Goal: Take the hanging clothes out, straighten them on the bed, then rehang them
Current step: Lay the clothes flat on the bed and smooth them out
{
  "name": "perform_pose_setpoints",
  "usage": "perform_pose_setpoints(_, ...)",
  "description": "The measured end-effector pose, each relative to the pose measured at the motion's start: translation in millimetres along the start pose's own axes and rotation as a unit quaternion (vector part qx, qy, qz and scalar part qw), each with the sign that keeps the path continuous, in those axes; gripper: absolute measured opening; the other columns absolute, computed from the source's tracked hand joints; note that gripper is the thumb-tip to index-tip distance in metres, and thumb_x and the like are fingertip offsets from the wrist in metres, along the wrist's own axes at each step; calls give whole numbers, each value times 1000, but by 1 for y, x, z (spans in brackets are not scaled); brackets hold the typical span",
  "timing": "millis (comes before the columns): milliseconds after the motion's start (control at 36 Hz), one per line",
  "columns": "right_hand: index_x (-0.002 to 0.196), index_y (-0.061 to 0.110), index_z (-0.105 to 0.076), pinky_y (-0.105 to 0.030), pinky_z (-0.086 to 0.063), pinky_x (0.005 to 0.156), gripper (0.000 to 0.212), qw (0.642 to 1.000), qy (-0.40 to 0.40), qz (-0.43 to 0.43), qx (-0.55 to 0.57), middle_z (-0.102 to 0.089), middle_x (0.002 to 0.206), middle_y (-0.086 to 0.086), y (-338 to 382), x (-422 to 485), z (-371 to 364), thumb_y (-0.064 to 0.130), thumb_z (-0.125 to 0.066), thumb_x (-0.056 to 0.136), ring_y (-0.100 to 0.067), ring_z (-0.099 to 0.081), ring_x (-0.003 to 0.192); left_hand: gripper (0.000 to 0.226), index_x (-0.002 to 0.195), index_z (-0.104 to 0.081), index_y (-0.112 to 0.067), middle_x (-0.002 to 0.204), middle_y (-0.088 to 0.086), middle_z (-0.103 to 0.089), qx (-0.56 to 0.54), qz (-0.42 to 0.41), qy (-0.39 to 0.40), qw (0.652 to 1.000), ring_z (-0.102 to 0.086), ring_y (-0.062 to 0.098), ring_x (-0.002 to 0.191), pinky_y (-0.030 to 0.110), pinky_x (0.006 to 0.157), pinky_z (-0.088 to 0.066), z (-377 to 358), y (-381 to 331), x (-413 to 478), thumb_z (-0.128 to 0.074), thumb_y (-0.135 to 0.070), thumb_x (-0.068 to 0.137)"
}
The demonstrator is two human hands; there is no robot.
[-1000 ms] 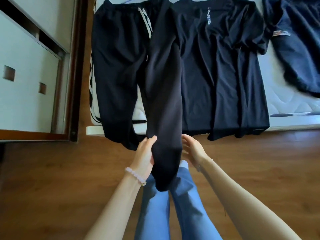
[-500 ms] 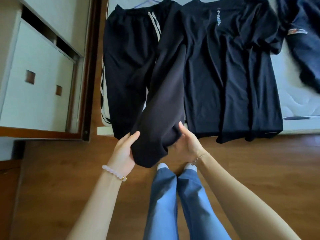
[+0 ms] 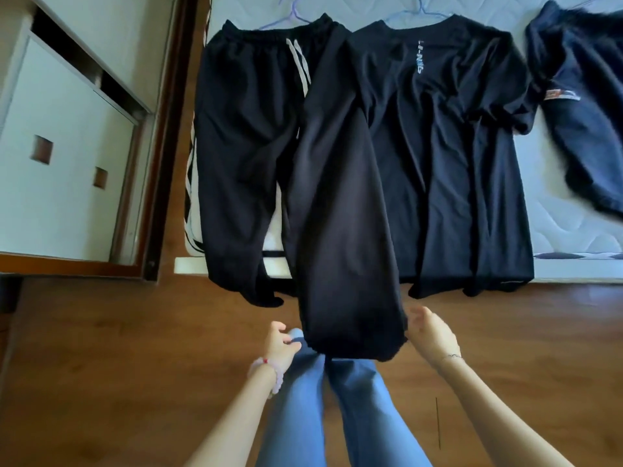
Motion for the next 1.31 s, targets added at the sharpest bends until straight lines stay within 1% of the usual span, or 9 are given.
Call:
perform_pose_setpoints(194, 110, 23, -63, -28, -43, 77, 25, 998, 6, 44, 48, -68, 98, 1, 66, -6, -12, 17, -49, 90, -30, -61, 99, 16, 93, -54, -18, 106, 7, -67, 78, -55, -102, 990, -61, 27, 103, 30, 80, -48, 76, -19, 25, -59, -6, 84)
perform_pose_setpoints(417, 111, 17, -65, -31, -51, 89, 24, 962, 91, 71, 246, -71, 99, -3, 202, 11, -78, 9, -62, 88, -20, -66, 100, 36, 121, -54, -4, 121, 12, -61, 8, -84, -207, 975, -59, 28, 106, 30, 86, -42, 197, -66, 73, -60, -14, 87)
perform_pose_setpoints(500, 128, 8, -57, -21, -47, 74, 37, 948, 100, 67, 294, -65, 109, -2, 247, 19, -102, 10, -61, 91, -15, -60, 96, 36, 122, -53, -6, 119, 8, -59, -35, -88, -146, 985, -54, 20, 101, 29, 87, -42, 213, -84, 105, -60, -17, 88)
perform_pose_setpoints(611, 136, 5, -49, -29, -46, 90, 46, 925, 104, 2, 366, -62, 117, -5, 283, 26, -133, 14, -62, 93, -17, -57, 105, 29, 113, -56, -6, 112, 4, -61, -30, -87, -39, 995, -53, 21, 105, 29, 82, -40, 208, -101, 143, -57, -25, 91)
perform_pose_setpoints(750, 100, 15, -57, -18, -44, 59, 13, 931, 37, -23, 363, -61, 87, 0, 307, 35, -143, 18, -65, 91, -17, -58, 84, 70, 139, -40, -11, 143, 3, -45, -94, -5, 61, 994, -43, 26, 131, 35, 105, -35, 197, -100, 167, -66, -44, 82)
perform_pose_setpoints(861, 87, 1, -66, -32, -45, 64, 21, 921, 42, -13, 388, -62, 75, -7, 312, 32, -141, 21, -65, 91, -20, -58, 75, 66, 127, -58, -15, 130, 7, -61, -378, 97, 226, 893, -55, 25, 121, 43, 109, -36, 170, -104, 154, -54, -63, 82)
perform_pose_setpoints(1056, 100, 4, -64, -35, -51, 77, 14, 871, 143, -1, 470, -63, 98, -16, 316, 9, -144, 15, -56, 97, -25, -59, 93, 49, 120, -58, -13, 131, -3, -52, -452, 136, 231, 851, -51, 24, 119, 35, 103, -38, 170, -118, 149, -38, -49, 95)
perform_pose_setpoints(1167, 116, -10, -55, -45, -47, 85, 63, 855, 181, -14, 487, -59, 100, -18, 322, 2, -146, 40, -72, 81, -30, -56, 92, 42, 120, -56, -14, 104, 3, -70, -430, 115, 223, 867, -57, 24, 98, 34, 81, -46, 170, -125, 141, -39, -44, 96)
perform_pose_setpoints(1306, 106, 7, -63, -28, -60, 67, 21, 797, 186, -29, 574, -76, 90, -5, 319, 6, -144, 6, -42, 101, -17, -73, 78, 54, 125, -61, -13, 124, 10, -65, -445, 103, 276, 845, -57, 29, 117, 37, 99, -44, 167, -132, 136, -48, -52, 90)
Point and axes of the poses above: each hand's wrist, its own x-axis towards the middle knuckle, its own z-axis out of the back of the hand, y = z × x, the point moved 9 cm from there along x, towards the middle knuckle
